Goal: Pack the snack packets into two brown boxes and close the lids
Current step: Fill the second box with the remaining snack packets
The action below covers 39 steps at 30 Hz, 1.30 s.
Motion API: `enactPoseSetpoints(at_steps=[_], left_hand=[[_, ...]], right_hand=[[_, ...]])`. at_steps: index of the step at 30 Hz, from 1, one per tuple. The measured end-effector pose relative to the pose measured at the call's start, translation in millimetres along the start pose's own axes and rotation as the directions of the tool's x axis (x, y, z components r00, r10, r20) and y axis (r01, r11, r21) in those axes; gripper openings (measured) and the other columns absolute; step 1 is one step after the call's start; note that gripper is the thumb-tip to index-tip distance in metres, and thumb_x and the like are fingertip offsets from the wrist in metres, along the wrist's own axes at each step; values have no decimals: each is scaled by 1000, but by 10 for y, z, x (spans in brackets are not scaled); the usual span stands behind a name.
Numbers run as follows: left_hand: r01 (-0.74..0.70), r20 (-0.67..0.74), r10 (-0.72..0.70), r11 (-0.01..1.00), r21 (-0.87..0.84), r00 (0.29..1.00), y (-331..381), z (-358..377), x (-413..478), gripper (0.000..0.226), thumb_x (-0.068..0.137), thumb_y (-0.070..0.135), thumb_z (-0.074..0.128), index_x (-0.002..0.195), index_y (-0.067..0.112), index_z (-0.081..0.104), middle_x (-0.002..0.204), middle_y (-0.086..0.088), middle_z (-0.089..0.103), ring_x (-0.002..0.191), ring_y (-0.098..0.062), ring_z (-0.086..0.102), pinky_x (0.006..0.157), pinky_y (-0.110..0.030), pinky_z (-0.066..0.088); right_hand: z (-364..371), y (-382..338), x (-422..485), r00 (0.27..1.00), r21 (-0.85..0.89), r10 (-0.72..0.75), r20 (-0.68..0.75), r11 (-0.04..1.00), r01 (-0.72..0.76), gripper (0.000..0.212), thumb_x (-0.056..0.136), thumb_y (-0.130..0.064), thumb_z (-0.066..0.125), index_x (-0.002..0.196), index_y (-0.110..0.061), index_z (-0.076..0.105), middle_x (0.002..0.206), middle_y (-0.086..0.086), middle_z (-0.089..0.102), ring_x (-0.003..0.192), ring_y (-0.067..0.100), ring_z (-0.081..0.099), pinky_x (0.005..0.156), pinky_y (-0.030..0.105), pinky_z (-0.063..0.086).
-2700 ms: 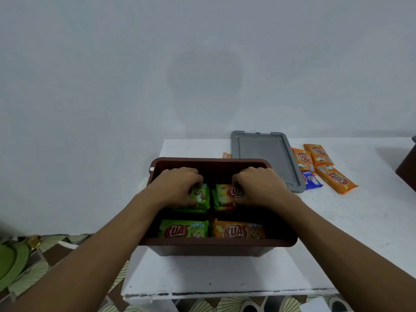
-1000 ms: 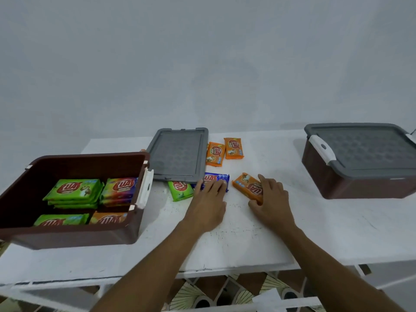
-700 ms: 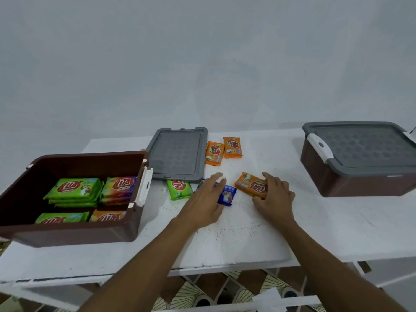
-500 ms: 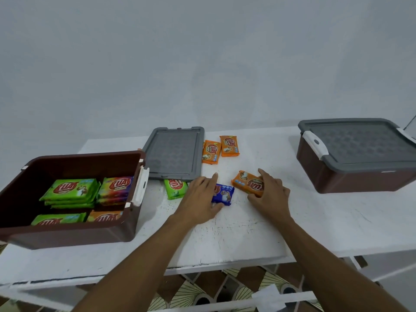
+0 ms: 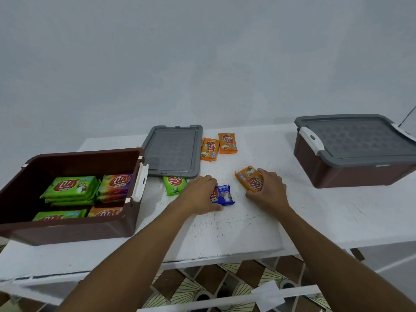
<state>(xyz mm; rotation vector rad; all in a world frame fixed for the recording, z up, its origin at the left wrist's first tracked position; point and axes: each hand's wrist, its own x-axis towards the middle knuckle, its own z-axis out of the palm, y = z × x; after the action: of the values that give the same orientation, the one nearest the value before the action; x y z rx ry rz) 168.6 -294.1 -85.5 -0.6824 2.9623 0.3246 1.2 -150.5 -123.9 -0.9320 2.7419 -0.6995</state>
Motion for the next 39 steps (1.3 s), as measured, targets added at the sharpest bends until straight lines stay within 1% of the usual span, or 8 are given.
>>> enactPoseSetpoints(at_steps=[8,11,14,23,28,32,35,39], left_hand=[[-14,-26,14,1000,-2,1000,-27,-360,33,80,74,51,76,135,18,37,130,-3,50,110,-17,53,86,-34,54],[-37,-60,36,999,-24,998,-93,-553,40,81,74,51,76,138,19,39,130,-1,51,110,-16,54,84,-30,52],[-72,-73,73,997,19,995,-183,-776,16,78,73,54,74,135,20,42,124,1,53,106,-16,54,83,-29,52],[-119,-156,126,991,53,980,-681,-1320,-367,73,71,60,70,129,22,47,111,7,53,96,-12,53,77,-28,47],[-114,-194,129,990,87,972,-1284,-1509,-754,80,74,50,71,141,21,40,125,5,51,106,-15,51,84,-33,47],[-12,-142,11,1000,-4,990,-1906,-1614,-1037,77,70,44,76,136,29,38,119,2,58,100,-17,57,84,-36,51],[9,-3,-9,998,-68,1000,-2308,-1652,-1180,67,63,39,82,116,31,42,104,1,64,83,-14,63,75,-38,55],[18,222,6,995,-103,975,-2765,-1525,-1377,59,64,44,86,106,28,47,97,6,64,82,-13,63,72,-35,54]], right_hand=[[-163,-127,14,992,-88,33,125,996,-23,80,78,-56,69,139,-22,30,132,8,44,113,26,55,89,38,52],[-210,-168,3,990,-45,-57,131,997,63,54,97,-33,50,145,-37,26,136,12,40,112,31,56,88,39,54],[-299,-199,22,913,-193,-165,373,949,250,72,93,-16,60,148,-46,23,139,9,28,114,29,54,87,32,55],[-359,-645,145,781,-416,-250,572,732,539,82,80,-42,74,147,-47,26,159,-6,13,142,26,22,105,48,30],[-172,-909,50,868,-303,-275,413,857,416,59,83,-51,67,130,-29,40,123,-4,59,105,16,57,92,34,42],[-210,-1509,-189,900,139,-375,224,926,351,58,84,-38,73,131,-21,44,107,2,64,72,3,59,57,18,49],[-354,-2169,-358,855,171,-498,147,864,473,54,81,-40,75,127,-22,51,101,-5,63,76,4,58,58,15,44],[-345,-2999,-539,736,81,-609,294,783,616,63,81,-60,62,131,-23,54,108,-7,61,85,4,57,65,14,39]])
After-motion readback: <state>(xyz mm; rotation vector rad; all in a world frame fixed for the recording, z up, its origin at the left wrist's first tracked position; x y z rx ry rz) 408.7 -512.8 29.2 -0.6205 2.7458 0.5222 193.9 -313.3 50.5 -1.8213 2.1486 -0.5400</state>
